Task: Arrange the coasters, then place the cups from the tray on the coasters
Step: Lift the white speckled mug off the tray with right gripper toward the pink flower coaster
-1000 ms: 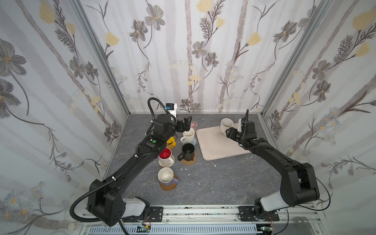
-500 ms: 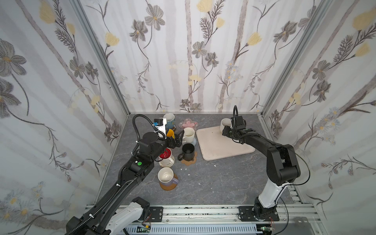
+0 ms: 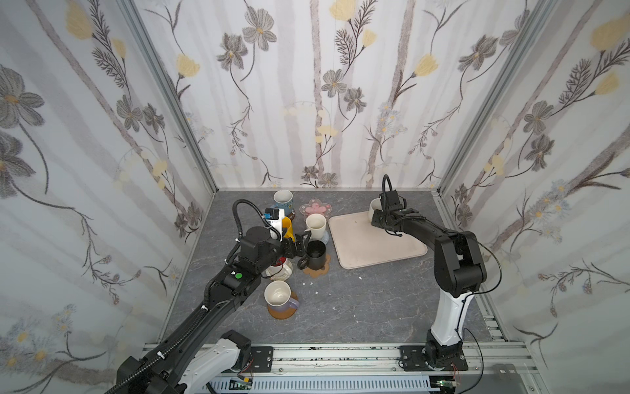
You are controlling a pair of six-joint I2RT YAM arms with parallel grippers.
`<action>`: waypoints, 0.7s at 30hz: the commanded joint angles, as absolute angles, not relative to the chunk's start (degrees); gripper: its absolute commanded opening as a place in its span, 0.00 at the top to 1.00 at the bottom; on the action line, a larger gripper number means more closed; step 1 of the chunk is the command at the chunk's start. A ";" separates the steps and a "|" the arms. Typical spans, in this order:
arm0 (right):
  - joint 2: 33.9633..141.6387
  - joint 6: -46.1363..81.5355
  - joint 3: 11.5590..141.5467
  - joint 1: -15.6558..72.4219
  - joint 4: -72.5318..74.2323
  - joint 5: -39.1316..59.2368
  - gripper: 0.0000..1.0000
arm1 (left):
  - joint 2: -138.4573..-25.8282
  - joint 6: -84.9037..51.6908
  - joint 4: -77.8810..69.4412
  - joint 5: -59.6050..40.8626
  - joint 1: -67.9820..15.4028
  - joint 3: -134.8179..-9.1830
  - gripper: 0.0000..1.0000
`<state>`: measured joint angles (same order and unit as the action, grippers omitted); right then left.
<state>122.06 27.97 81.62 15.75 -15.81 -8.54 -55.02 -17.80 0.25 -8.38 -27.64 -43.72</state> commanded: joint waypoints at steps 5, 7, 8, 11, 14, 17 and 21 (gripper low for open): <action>124.26 26.69 83.50 15.77 -16.17 -12.18 0.64 | -54.96 -18.66 -0.97 -2.24 -26.72 -42.83 0.00; 124.38 26.13 83.41 15.73 -16.03 -12.73 0.67 | -55.51 -19.51 -0.99 -0.86 -26.07 -42.79 0.00; 124.33 25.85 83.20 15.71 -15.76 -12.92 0.69 | -55.80 -19.89 -0.99 -0.22 -25.90 -42.67 0.00; 123.81 25.16 81.93 15.61 -14.51 -13.01 0.75 | -56.80 -20.13 -1.01 -0.08 -25.74 -42.45 0.00; 123.71 24.66 81.30 15.46 -13.71 -12.58 0.85 | -57.94 -20.22 -1.03 -0.45 -25.78 -42.50 0.00; 124.10 23.96 81.30 15.22 -13.76 -12.04 0.95 | -58.78 -20.17 -1.05 -0.93 -25.58 -42.81 0.00; 123.45 22.93 80.56 15.17 -12.98 -11.05 1.00 | -60.08 -20.27 -1.05 -1.63 -24.33 -43.68 0.00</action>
